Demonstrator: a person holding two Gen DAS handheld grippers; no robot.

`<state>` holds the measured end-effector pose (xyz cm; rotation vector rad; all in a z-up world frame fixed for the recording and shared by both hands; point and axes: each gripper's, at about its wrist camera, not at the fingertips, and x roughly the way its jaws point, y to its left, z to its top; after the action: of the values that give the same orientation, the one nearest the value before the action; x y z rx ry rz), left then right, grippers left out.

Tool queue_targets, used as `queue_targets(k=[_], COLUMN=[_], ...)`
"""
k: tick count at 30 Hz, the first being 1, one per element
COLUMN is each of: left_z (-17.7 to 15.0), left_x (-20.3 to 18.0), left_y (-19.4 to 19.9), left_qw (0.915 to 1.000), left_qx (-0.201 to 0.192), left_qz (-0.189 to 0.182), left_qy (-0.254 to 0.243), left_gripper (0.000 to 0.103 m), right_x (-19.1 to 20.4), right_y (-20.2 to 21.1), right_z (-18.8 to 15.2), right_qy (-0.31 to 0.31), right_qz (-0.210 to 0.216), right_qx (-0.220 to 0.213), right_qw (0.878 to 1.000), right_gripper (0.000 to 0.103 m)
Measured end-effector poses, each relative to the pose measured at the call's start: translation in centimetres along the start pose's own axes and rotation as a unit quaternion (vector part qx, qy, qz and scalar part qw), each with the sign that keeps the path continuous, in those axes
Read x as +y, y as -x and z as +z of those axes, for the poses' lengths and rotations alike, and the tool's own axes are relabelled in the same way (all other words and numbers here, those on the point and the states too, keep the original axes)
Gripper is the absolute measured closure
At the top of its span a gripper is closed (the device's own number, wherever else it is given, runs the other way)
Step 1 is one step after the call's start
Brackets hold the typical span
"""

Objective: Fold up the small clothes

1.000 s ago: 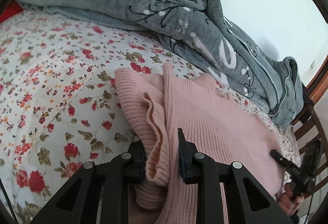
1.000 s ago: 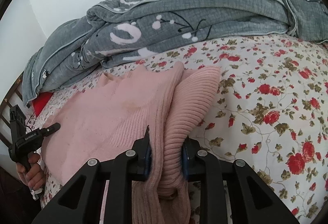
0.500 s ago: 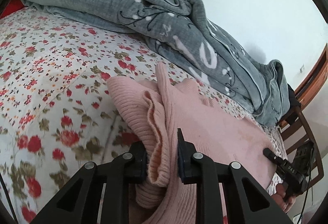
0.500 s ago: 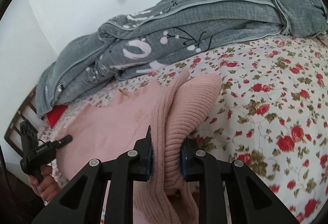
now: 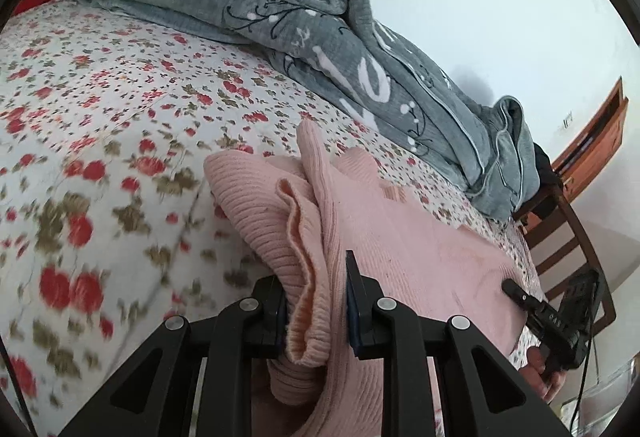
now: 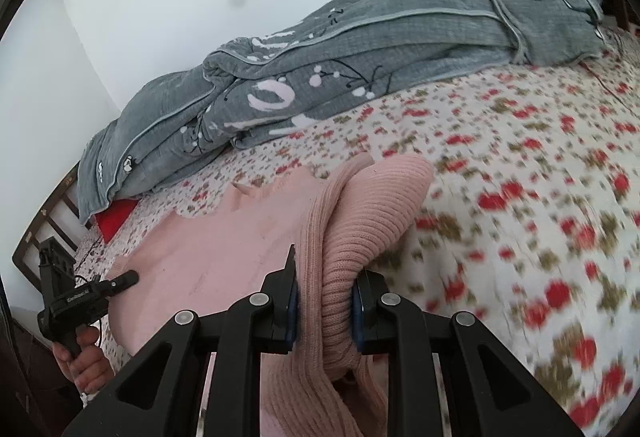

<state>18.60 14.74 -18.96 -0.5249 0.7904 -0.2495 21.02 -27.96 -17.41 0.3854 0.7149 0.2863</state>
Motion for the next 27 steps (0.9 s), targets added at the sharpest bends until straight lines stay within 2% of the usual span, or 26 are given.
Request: queue_targets(k=[3, 5, 7, 10, 11, 14, 16, 18, 21, 22, 23, 25, 27], left_z=[-0.7, -0.6, -0.2, 0.4, 0.7, 1.1, 1.2, 1.1, 0.8, 0.6, 0.5, 0.4, 0.4], left_x=[-0.4, 0.0, 0.6, 1.1, 1.2, 1.4, 1.9, 2.1, 2.0, 1.9, 1.9, 1.9, 2.1], left_y=[-0.1, -0.3, 0.3, 1.7, 2.2, 2.2, 1.4, 0.8, 0.2, 0.0, -0.1, -0.5, -0.7], left_qw=[0.9992, 0.9989, 0.9995, 0.9996, 0.9993, 0.9994, 0.9995, 0.9993, 0.9994, 0.9994, 0.9995, 0.9993, 0.9991], left_qx=[0.005, 0.011, 0.007, -0.016, -0.031, -0.031, -0.014, -0.006, 0.012, 0.016, 0.018, 0.028, 0.032], left_qz=[0.028, 0.037, 0.029, 0.023, 0.022, 0.011, -0.004, -0.002, -0.008, -0.008, -0.005, -0.002, -0.005], left_qy=[-0.028, -0.027, -0.011, 0.002, 0.003, 0.009, 0.029, 0.037, 0.033, 0.029, 0.025, 0.023, 0.026], left_gripper=[0.078, 0.073, 0.07, 0.059, 0.051, 0.049, 0.048, 0.047, 0.04, 0.04, 0.04, 0.04, 0.039], right_x=[-0.5, -0.7, -0.3, 2.2, 3.0, 5.7, 7.5, 8.5, 8.4, 7.1, 6.1, 4.7, 5.4], right_y=[0.1, 0.4, 1.7, 4.2, 4.7, 5.2, 4.3, 3.0, -0.8, -2.9, -4.0, -4.3, -3.4], right_z=[-0.6, -0.9, -0.9, -0.4, -0.2, 0.2, -0.2, -0.7, -1.8, -2.2, -2.4, -2.6, -2.3], right_qy=[-0.02, -0.028, -0.026, 0.029, 0.045, 0.082, 0.103, 0.122, 0.153, 0.138, 0.118, 0.085, 0.075], right_qz=[-0.012, -0.032, -0.045, -0.09, -0.099, -0.094, -0.081, -0.079, -0.132, -0.161, -0.165, -0.154, -0.155], right_qx=[0.013, 0.019, 0.014, -0.027, -0.039, -0.057, -0.053, -0.052, -0.037, -0.009, 0.009, 0.009, 0.01], right_qw=[1.0, 0.999, 0.999, 0.995, 0.993, 0.991, 0.99, 0.988, 0.979, 0.977, 0.979, 0.984, 0.985], right_gripper=[0.08, 0.077, 0.076, 0.073, 0.073, 0.073, 0.073, 0.073, 0.073, 0.073, 0.08, 0.081, 0.081])
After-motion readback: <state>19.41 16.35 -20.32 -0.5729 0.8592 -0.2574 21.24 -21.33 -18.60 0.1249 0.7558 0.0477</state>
